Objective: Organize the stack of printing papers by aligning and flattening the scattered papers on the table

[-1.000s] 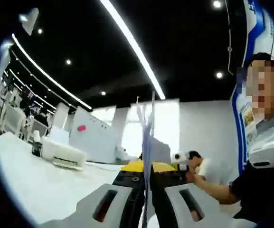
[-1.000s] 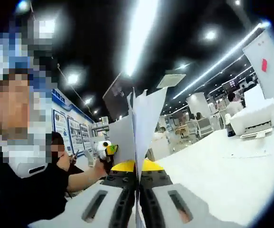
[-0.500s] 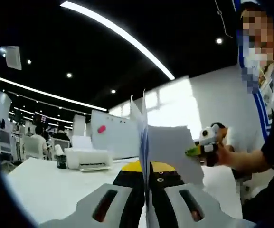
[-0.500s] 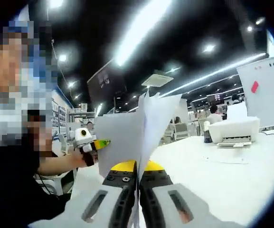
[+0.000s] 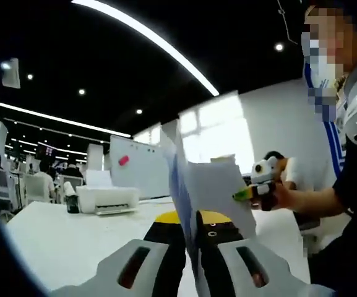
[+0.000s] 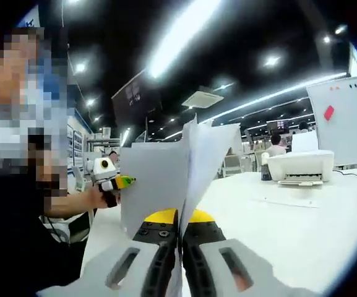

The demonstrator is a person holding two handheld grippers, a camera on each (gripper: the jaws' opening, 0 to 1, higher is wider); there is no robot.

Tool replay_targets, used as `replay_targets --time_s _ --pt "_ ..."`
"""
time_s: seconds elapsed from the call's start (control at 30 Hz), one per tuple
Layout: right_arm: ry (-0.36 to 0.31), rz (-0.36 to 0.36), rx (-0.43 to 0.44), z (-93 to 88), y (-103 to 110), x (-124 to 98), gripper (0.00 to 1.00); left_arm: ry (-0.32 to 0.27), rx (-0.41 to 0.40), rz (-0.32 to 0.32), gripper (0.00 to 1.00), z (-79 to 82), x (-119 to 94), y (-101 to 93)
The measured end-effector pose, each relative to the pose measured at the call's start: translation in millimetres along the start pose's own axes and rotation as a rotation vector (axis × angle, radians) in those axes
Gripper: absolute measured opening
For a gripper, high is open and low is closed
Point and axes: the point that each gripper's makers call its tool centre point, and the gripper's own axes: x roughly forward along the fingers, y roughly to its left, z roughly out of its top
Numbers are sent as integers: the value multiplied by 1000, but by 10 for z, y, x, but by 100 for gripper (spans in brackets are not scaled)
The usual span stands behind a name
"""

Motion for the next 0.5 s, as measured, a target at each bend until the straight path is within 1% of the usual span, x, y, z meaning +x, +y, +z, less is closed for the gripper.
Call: replay_targets --time_s 0.07,0.13,0.23,0.27,0.37,0.43,0.5 --pt "7 -12 -6 -14 -7 -14 5 5 2 -4 12 -8 -35 -15" --pt "11 -5 -2 -21 8 -22 6 6 2 -9 14 -14 -61 -33" --pt "17 1 0 -36 31 -31 13 11 -4 -16 15 -35 -91 -42" --pt "29 2 6 -56 35 -32 13 13 -6 -18 15 -42 -96 -46" --pt "34 1 2 -77 38 -36 14 32 8 -17 17 -79 -111 -54" --pt "40 -1 9 -96 33 -43 17 42 8 -15 18 -99 -120 -50" --pt "44 1 14 -113 35 -51 18 47 0 -19 19 -113 -128 -52"
